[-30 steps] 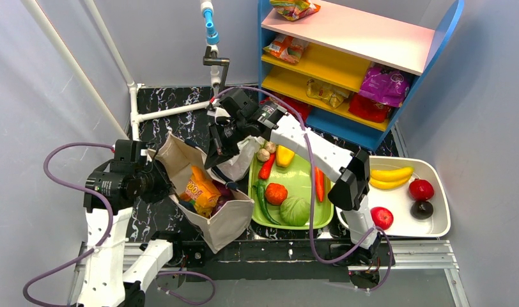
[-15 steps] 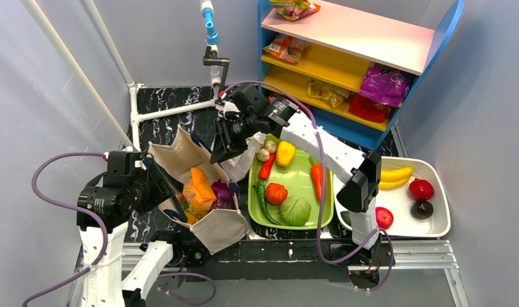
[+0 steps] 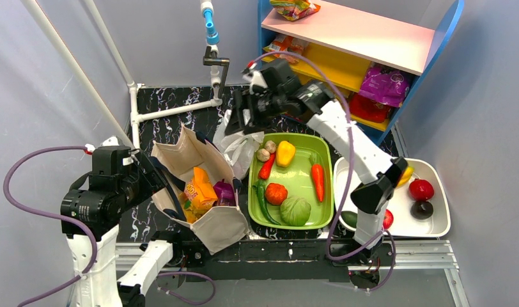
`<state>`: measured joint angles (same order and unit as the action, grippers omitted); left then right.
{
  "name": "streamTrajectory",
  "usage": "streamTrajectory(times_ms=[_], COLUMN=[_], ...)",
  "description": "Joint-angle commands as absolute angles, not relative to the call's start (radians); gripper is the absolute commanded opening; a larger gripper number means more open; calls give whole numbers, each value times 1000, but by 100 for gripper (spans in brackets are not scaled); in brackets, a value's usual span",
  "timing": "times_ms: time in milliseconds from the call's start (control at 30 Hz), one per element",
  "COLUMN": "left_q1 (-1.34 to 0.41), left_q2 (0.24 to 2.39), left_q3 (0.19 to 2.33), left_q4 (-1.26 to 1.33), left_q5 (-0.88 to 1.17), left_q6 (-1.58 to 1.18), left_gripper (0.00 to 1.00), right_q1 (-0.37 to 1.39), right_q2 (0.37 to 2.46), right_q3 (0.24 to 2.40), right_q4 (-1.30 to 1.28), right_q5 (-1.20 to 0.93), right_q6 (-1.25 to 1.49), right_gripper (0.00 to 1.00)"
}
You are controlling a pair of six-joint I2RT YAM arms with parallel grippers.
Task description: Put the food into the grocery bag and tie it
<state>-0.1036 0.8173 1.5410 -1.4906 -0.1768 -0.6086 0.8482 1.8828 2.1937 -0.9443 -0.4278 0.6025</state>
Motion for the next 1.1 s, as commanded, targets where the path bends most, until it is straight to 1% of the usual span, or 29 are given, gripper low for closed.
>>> streamTrajectory(times_ms=[0, 33, 67, 133, 200, 333, 433, 700, 933, 1067], left_q1=[-107, -107, -107, -107, -107, -107, -108, -107, -107, -107], left_q2=[834, 835, 835, 827, 818, 813, 797, 701, 613, 585], left_q3=[1570, 1571, 1574, 1578, 1580, 1574, 1568, 1550, 1587, 1585], left_q4=[-1588, -1592, -1594, -1592, -1582, -1586, -1578, -1473, -1326, -1290], left_q5=[-248, -252, -261, -277, -278, -294, -300, -307, -333, -327], left_q6=[-586, -589, -598, -607, -608, -601, -601, -571, -502, -484], left_gripper=[66, 68, 71, 86, 97, 98, 98, 98, 98, 98], right_q1=[749, 731, 714, 692, 678, 659, 655, 655, 655, 656], right_q2=[1771, 1767, 1766, 1771, 1786, 1832, 1863, 1915, 1960, 1987], right_q3=[2150, 2139, 2132, 2124, 2122, 2122, 2110, 2034, 2019, 2016], right_q4=[-986, -1004, -1014, -1038, -1062, -1089, -1090, -993, -937, -905], right_q5=[-232, -205, -188, -159, -124, -115, -109, -119, -160, -174], right_q6=[566, 563, 555, 534, 521, 547, 620, 798, 850, 877], right_gripper=[82, 83, 83, 84, 85, 86, 87, 88, 90, 90])
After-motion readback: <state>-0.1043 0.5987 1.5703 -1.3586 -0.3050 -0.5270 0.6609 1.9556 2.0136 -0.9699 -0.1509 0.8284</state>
